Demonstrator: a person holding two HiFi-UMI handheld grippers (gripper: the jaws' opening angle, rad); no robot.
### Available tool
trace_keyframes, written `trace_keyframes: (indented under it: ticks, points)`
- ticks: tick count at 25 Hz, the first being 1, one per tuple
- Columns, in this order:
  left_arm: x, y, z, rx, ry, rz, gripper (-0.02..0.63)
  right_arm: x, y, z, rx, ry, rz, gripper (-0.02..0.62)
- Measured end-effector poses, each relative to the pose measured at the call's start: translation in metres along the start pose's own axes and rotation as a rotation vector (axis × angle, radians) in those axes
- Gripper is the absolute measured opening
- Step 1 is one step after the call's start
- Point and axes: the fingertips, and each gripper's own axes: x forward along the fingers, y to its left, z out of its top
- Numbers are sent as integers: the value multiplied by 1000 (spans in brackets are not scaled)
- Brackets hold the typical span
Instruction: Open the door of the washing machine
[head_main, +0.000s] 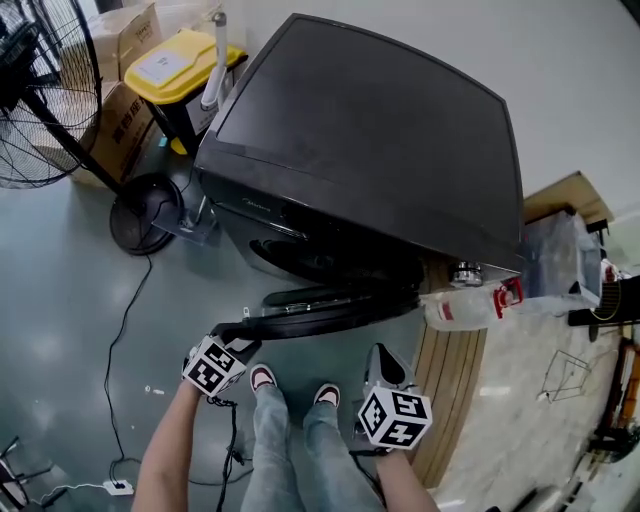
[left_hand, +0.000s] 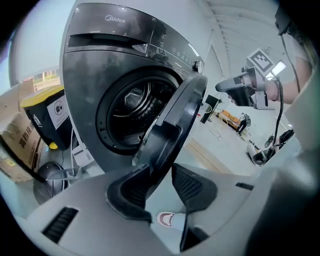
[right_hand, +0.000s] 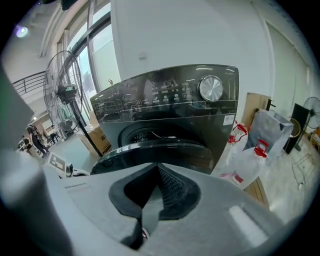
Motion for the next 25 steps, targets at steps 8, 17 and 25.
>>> trace_keyframes:
  ticks: [8,17,25]
  points:
    - [-4,-33,-15,-85,11,76,141,-20,-12,1,-24,-2,33,5]
    - [2,-87,-40,-84,39,71,123,-33,-24,-1,-76,1,85,5]
    - [2,-104,-41,-43,56,131,109,-45,-45,-18,-111,17,107,5]
